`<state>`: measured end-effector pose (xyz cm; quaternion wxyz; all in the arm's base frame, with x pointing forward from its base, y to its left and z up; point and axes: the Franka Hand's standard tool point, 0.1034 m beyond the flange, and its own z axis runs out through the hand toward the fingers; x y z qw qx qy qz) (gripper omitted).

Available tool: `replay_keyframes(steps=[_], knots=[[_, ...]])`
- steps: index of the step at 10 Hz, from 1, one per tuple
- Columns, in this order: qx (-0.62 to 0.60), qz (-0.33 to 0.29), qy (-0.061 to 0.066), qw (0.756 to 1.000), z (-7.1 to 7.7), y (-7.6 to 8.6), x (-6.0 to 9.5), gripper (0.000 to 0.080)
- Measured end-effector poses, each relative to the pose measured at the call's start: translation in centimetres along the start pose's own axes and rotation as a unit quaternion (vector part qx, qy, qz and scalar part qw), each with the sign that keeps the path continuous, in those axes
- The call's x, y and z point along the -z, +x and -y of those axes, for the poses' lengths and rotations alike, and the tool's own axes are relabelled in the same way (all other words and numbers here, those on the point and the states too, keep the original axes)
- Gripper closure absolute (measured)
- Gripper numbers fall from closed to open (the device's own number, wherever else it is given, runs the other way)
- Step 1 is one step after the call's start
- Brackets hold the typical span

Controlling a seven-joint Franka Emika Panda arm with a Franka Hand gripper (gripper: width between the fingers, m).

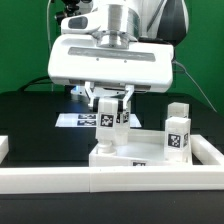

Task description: Assemble square table

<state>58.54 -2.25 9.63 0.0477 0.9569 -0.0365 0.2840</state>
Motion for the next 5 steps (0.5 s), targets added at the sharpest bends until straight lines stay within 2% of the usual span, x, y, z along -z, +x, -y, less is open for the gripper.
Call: replay_keyframes(steps=[5], knots=[[0.000,0.000,0.000,1.000,0.07,0.05,-0.04,0.0509]])
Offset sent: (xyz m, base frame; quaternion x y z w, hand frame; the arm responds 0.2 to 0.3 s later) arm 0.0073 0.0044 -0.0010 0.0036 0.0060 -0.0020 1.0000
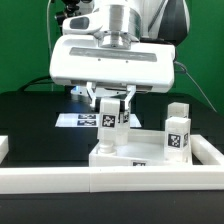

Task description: Assemble square table

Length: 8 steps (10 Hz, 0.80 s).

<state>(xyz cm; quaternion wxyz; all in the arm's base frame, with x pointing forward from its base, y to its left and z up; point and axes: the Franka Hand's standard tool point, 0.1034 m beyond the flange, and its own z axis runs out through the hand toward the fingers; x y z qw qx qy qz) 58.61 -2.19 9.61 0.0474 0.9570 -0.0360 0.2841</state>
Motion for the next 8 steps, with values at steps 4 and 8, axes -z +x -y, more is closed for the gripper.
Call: replay_keyframes(steps=[4,8], knots=[[0.003,0.001,0.002,1.000,0.48,-0.04,-0.09,0.0509],[0.004,0.002,0.002,1.000,0.43,-0.17,-0.23,0.0509]])
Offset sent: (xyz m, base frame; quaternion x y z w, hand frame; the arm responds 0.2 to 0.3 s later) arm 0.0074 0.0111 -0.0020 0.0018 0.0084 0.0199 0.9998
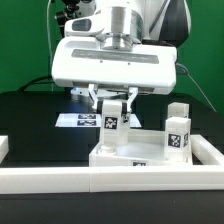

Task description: Assemble square table

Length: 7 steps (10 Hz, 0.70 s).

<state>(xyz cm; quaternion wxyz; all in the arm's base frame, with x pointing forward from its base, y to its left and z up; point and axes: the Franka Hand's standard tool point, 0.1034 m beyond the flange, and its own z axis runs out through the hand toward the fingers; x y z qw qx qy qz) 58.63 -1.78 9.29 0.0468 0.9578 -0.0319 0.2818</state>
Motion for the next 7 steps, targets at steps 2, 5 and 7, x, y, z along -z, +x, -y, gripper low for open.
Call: replay_keyframes(steps=[2,5,7], knots=[[0.000,0.000,0.000,1.000,0.00,0.00,0.00,0.0509],[0.001,-0.004,-0.004,1.000,-0.24,-0.33,-0.15,0.0509],[0.001,0.003,-0.004,1.000,-0.29,-0.85,-0.47,0.0509]])
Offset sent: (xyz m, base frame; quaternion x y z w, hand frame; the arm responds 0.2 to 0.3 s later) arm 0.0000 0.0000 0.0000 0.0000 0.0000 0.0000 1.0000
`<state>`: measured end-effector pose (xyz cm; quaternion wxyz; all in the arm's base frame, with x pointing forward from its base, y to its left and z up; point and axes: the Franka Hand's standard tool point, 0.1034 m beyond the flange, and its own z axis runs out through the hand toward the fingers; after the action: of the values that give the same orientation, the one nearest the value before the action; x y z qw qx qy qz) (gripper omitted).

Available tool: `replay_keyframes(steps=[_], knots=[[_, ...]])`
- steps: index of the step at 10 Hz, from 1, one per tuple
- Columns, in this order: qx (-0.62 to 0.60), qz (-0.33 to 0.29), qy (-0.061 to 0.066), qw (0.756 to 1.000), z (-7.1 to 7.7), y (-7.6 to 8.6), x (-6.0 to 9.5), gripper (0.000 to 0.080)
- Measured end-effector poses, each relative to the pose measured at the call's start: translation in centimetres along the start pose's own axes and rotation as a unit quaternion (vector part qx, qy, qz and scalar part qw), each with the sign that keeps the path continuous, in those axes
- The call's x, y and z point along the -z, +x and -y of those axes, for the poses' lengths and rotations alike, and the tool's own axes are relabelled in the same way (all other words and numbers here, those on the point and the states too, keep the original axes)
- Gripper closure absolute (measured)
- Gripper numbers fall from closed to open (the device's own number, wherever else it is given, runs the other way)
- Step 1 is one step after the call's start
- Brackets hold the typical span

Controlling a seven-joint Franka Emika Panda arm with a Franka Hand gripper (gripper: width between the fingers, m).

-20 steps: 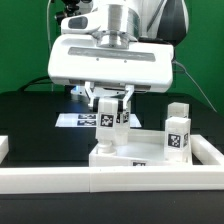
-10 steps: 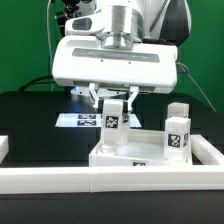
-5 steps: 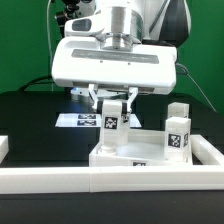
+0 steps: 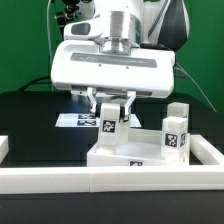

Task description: Assemble square table

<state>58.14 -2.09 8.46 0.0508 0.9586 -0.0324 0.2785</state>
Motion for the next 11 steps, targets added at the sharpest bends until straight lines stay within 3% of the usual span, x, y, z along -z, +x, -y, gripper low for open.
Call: replay_keyframes(steps=[6,9,10,11], knots=[[0.001,-0.007,-0.005,1.000,-0.53,-0.19,-0.38,0.0509],[-0.003,0.004,-0.001,1.000,-0.27,-0.09,-0.43,0.0509],[-0.003,0.007,0.000,1.000,-0.26,-0.25,-0.50,0.0411],[-0.003,0.007,0.000,1.000,-0.26,-0.27,-0.52,0.0411]])
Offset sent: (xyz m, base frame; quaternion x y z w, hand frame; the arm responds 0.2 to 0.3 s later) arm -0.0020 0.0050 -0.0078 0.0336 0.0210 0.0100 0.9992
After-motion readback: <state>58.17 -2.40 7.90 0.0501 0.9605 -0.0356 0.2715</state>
